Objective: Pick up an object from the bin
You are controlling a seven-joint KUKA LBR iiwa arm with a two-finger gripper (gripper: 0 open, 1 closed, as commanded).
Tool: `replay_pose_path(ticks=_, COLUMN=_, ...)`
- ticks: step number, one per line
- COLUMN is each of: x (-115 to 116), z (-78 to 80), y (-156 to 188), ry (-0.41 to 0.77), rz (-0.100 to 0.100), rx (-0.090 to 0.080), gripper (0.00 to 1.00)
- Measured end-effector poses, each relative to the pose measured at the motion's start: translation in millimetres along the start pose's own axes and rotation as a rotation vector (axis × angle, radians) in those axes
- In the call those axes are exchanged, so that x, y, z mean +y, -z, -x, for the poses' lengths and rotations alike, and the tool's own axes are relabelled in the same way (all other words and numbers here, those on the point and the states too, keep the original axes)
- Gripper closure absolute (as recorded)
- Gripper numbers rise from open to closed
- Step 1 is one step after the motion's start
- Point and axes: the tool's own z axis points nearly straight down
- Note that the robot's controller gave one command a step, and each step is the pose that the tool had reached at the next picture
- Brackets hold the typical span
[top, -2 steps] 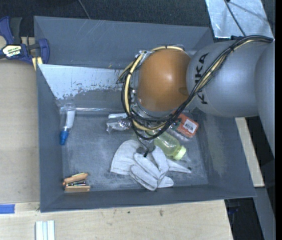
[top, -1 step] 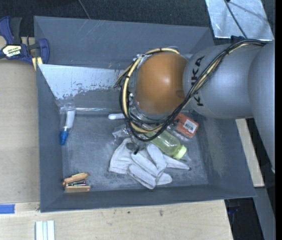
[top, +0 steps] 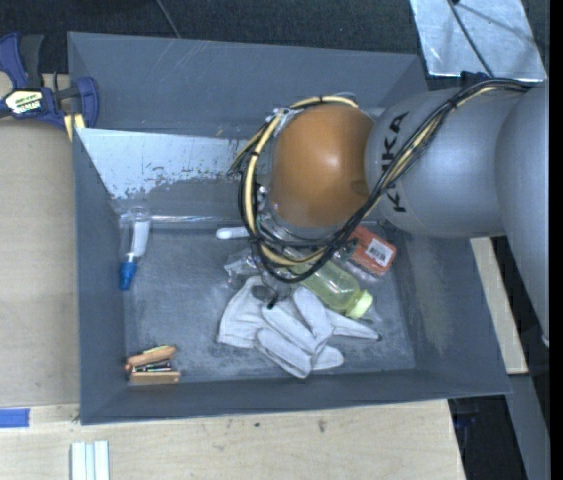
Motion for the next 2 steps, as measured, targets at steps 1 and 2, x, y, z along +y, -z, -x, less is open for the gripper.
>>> replay_pose_path(ticks=1, x=0.6, z=-0.5, y=3.2, ry=-0.001, rz=0.000, rx=0.000, gripper=1.00)
replay_pose_path(ticks=2, x=1.0, z=-0.8, y=15.7, ry=-0.002, rz=0.002, rx=0.001, gripper=1.00)
